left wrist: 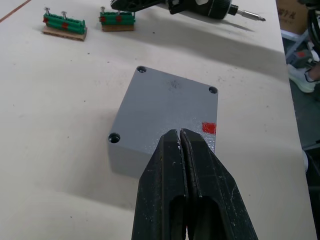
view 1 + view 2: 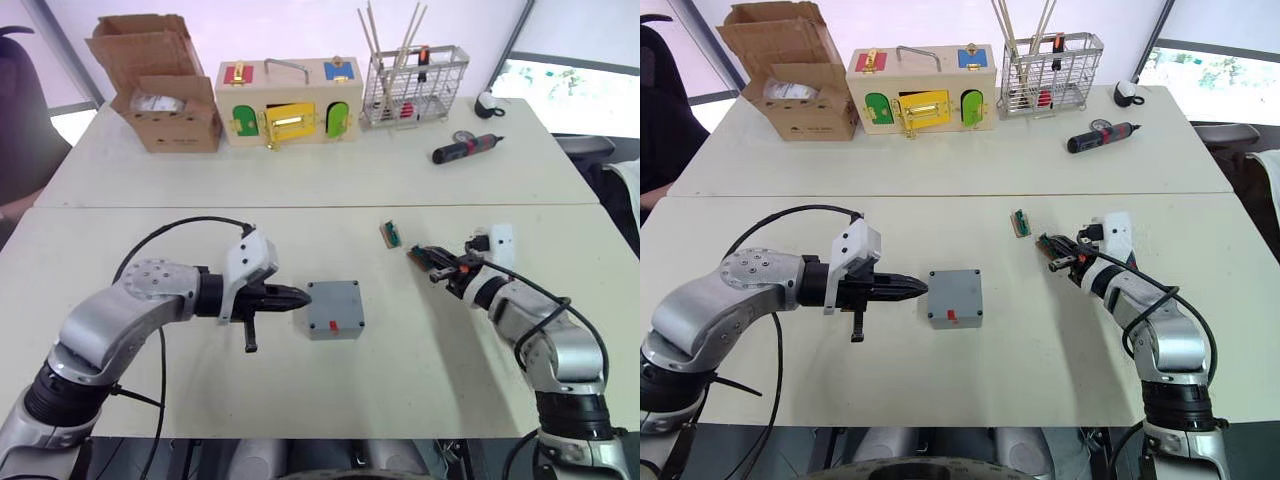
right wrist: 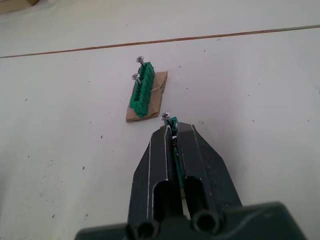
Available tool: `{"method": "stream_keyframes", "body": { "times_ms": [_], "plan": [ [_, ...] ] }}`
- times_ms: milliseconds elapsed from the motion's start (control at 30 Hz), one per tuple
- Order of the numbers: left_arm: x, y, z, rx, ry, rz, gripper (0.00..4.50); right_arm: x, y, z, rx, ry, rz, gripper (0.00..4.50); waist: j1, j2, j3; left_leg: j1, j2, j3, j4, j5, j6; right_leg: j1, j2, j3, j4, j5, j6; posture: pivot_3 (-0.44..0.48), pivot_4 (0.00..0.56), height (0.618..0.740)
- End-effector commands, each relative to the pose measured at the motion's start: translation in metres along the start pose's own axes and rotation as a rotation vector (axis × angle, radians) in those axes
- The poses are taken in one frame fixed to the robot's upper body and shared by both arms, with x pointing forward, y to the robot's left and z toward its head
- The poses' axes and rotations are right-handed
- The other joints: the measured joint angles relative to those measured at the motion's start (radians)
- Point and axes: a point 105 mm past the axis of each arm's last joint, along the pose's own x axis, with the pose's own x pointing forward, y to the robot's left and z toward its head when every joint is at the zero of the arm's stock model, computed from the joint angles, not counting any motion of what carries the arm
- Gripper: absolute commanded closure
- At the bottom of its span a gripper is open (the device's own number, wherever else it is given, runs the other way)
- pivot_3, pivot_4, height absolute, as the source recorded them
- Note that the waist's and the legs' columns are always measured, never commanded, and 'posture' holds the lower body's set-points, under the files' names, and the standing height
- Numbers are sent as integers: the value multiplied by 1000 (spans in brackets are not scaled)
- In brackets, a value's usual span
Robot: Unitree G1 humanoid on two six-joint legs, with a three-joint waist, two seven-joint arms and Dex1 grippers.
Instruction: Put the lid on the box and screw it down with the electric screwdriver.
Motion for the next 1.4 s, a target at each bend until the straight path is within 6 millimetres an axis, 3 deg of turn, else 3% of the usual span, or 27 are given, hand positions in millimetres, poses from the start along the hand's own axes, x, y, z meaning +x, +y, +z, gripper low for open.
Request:
{"method": "stream_keyframes", "body": {
  "times_ms": [33,300,433,667,800,1033,1400],
  "plan": [
    [-1,0,4,27,-12,-1,4500,-5,4,19,24,-90,12,4412,0,0,0,0,0,0,0,0,0,0,0,0,0,0,0,0,150,740],
    [-2,3,5,30,-14,-5,4500,-13,12,38,22,-184,29,4412,1,1,1,0,0,0,0,0,0,0,0,0,0,0,0,0,150,740],
    [-4,5,6,29,-15,4,4500,-22,39,52,44,-221,174,4412,0,1,1,0,0,0,0,0,0,0,0,0,0,0,0,0,150,740],
    [-10,4,3,26,2,-12,4500,-28,95,42,-99,-112,438,4412,-1,1,1,0,0,0,-1,0,0,0,0,0,0,0,0,0,150,740],
    [-8,5,1,24,6,-14,4500,-25,110,32,-146,-86,492,4412,0,1,1,0,0,0,-1,0,0,-1,0,0,0,0,0,0,150,740],
    [-10,4,-2,22,15,-9,4500,-24,120,24,-154,-76,523,4412,0,1,2,0,0,0,-1,0,0,-1,0,0,0,0,0,0,150,740],
    [-8,4,-4,16,19,-12,4500,-20,117,28,-164,-98,501,4412,0,1,2,0,0,0,-1,0,0,-1,0,0,0,0,0,0,150,740]
  ]
}}
